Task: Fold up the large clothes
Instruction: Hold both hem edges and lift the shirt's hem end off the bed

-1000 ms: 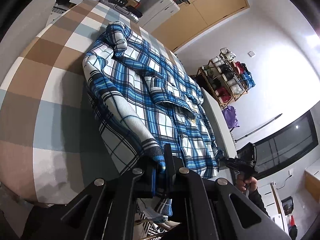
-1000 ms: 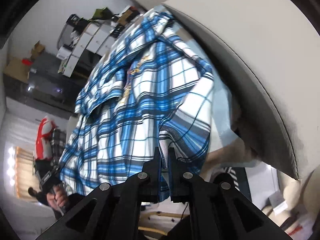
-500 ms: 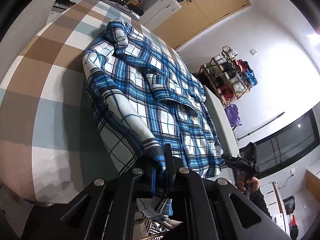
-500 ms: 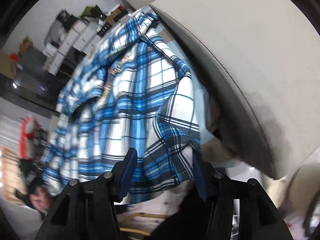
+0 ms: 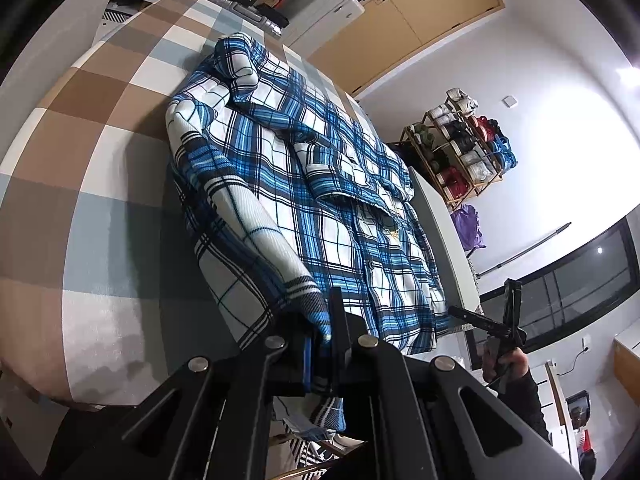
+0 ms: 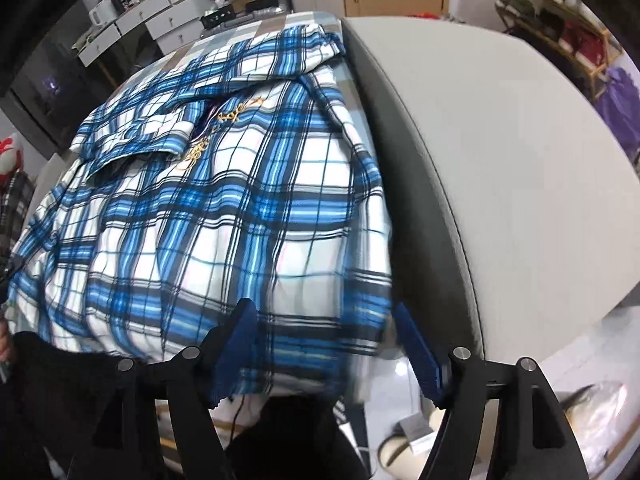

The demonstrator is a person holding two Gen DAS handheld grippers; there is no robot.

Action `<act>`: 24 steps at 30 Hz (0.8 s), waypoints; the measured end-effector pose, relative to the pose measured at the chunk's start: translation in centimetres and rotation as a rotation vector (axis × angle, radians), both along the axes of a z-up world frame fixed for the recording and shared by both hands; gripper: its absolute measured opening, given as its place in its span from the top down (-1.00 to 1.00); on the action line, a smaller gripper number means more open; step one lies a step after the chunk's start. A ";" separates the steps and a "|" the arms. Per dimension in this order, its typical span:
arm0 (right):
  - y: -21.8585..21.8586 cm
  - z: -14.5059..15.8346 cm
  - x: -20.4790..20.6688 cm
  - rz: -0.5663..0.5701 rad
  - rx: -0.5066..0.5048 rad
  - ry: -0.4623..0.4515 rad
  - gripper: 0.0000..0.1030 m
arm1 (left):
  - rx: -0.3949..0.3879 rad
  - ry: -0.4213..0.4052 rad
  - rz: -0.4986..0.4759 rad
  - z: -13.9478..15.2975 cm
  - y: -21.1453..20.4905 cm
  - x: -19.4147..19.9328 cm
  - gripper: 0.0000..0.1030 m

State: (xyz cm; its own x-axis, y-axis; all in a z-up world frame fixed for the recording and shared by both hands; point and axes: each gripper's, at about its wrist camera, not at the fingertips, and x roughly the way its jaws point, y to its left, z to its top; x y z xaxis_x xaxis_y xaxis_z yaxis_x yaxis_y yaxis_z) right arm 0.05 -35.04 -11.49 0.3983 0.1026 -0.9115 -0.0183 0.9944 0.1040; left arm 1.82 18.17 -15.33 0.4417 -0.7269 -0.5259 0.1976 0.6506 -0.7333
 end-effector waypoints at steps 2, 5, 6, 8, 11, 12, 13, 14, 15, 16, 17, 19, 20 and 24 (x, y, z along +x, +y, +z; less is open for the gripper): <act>-0.3 -0.3 0.2 -0.009 -0.016 -0.004 -0.41 | -0.001 0.003 0.000 0.0 -0.1 0.0 0.97; -0.1 -1.3 1.1 0.001 0.019 0.047 -0.42 | -0.004 0.000 0.001 0.1 -0.1 -0.2 0.97; 0.1 -1.5 1.2 0.003 -0.004 0.048 -0.43 | -0.002 -0.005 0.000 0.1 0.0 -0.3 0.97; 0.5 -1.7 1.5 0.006 -0.034 0.063 -0.43 | 0.005 -0.009 0.001 0.2 0.0 -0.4 0.97; 1.1 -2.2 1.4 0.006 -0.090 0.110 -0.43 | -0.004 0.000 0.000 0.0 0.1 -0.3 0.98; 1.3 -2.4 1.3 0.006 -0.101 0.126 -0.43 | -0.007 0.001 0.000 0.0 0.0 -0.3 0.97; 1.5 -2.5 1.0 0.007 -0.096 0.139 -0.44 | -0.009 0.001 -0.002 0.0 0.0 -0.3 0.97; 1.5 -2.9 0.8 0.010 -0.051 0.170 -0.50 | -0.006 0.000 -0.004 0.0 -0.2 -0.3 0.97; 1.4 -3.3 0.7 0.000 -0.021 0.199 -0.53 | -0.002 -0.001 -0.008 0.0 -0.3 -0.3 0.97; 1.4 -3.6 0.7 -0.009 0.003 0.210 -0.53 | 0.004 -0.002 -0.012 0.0 -0.4 -0.3 0.98; 1.2 -3.8 0.7 -0.022 0.028 0.218 -0.61 | 0.010 -0.004 -0.014 0.1 -0.6 -0.4 0.98; 0.2 -4.3 1.3 -0.091 0.094 0.226 -0.64 | 0.014 -0.006 -0.020 0.1 -0.6 -0.4 0.97; 0.0 -4.5 1.5 -0.108 0.110 0.227 -0.68 | 0.012 -0.005 -0.019 0.1 -0.5 -0.4 0.97; -0.4 -5.0 1.7 -0.108 0.151 0.227 -0.59 | -0.010 -0.006 -0.015 0.1 -0.3 -0.4 0.97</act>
